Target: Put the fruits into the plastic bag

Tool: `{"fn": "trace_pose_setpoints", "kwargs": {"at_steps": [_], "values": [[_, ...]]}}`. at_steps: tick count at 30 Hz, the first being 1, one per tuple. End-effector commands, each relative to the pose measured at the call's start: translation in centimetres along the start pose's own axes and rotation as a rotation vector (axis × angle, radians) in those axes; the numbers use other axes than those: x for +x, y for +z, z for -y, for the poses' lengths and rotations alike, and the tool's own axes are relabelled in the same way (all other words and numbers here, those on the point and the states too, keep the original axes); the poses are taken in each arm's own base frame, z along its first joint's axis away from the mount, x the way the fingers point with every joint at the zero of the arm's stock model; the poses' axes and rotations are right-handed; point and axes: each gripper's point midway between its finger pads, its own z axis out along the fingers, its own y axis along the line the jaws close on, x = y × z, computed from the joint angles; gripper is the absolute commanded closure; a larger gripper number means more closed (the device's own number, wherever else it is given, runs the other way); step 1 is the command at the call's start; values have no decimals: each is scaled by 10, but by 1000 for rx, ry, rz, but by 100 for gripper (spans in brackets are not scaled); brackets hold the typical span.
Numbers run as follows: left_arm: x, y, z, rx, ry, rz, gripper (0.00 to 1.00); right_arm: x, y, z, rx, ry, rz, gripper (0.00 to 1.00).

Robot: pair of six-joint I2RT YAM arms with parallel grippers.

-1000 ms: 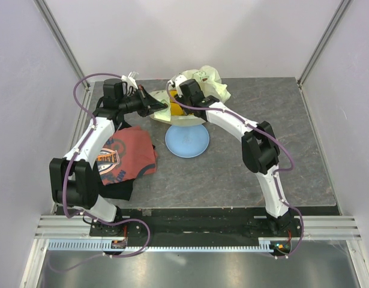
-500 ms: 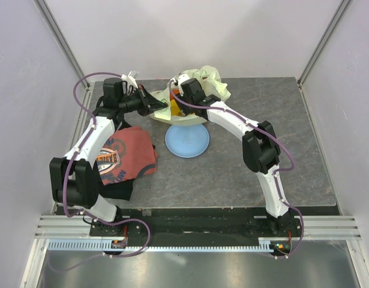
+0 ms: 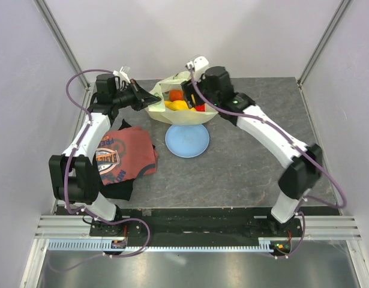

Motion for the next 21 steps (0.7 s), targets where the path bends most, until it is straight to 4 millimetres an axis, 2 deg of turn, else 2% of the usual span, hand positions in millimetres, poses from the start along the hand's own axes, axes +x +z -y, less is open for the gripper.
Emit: {"fn": "trace_pose_setpoints", "kwargs": {"at_steps": [1,2,3,5,6,8,11,12,18,20,21], "values": [[-17,-3,8,25,10,25,99,-43,-57,4,-10,75,132,25],[-18,-3,8,23,10,26,99,-42,-62,13,26,95,132,25],[-19,-3,8,24,16,26,98,-40,-72,32,101,129,120,25],[-19,-3,8,23,19,26,98,-36,-82,51,186,124,99,24],[-19,-3,8,21,22,24,98,-27,-88,66,263,99,66,24],[-19,-2,7,22,19,22,98,-14,-88,75,302,81,25,22],[-20,-2,9,26,23,20,98,7,-82,83,311,20,-57,21],[-21,-3,10,27,27,21,98,20,-76,86,314,15,-100,21],[-23,-4,11,25,29,28,99,46,-55,102,311,29,-180,20],[-22,-4,11,25,26,26,99,55,-44,104,290,34,-199,23],[-23,-4,12,27,27,27,98,51,-41,111,299,43,-188,27]]}}
